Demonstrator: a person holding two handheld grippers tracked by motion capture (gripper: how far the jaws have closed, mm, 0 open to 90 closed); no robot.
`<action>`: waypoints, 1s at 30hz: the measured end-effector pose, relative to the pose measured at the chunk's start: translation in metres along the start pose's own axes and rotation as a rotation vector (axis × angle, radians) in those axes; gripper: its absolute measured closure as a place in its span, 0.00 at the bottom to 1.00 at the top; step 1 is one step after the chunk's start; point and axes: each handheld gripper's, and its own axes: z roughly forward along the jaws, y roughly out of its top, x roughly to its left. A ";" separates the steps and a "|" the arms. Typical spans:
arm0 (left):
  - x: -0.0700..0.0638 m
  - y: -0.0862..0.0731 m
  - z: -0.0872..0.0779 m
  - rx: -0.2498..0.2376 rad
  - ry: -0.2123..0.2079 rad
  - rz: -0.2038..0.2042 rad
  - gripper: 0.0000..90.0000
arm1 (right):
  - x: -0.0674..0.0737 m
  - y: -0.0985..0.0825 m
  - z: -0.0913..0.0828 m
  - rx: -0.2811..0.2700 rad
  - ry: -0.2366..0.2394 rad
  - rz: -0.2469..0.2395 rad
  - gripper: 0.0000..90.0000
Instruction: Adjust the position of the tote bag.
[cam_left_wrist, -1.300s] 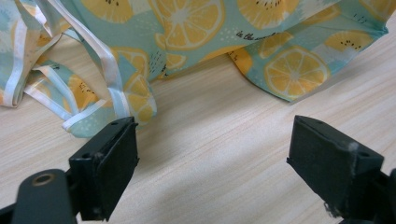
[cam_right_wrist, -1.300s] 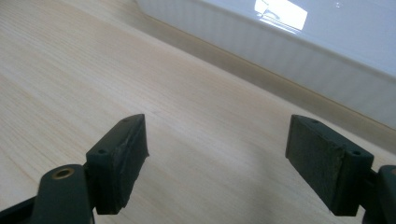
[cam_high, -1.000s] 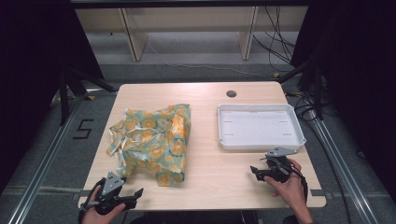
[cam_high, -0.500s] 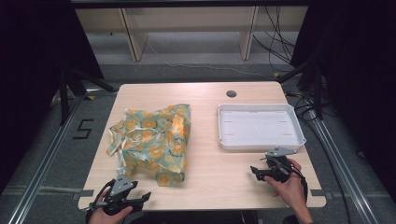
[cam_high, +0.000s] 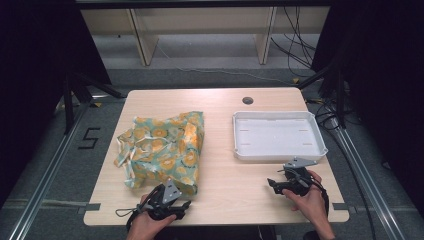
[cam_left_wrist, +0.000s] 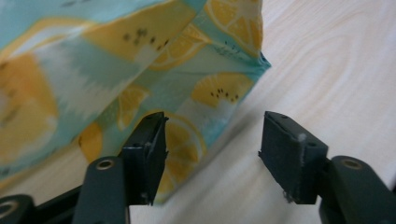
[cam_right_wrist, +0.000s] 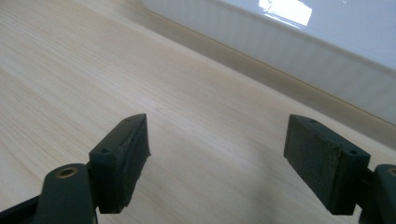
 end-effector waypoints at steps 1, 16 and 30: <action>-0.001 0.002 0.002 0.004 0.012 0.012 0.46 | 0.000 0.000 0.000 -0.001 0.000 0.000 0.26; -0.003 0.033 0.020 -0.085 -0.003 0.122 1.00 | 0.003 0.001 -0.002 0.001 0.013 0.030 0.27; -0.031 0.088 0.063 -0.117 -0.026 0.124 0.99 | 0.002 0.002 0.001 -0.009 0.012 0.003 0.27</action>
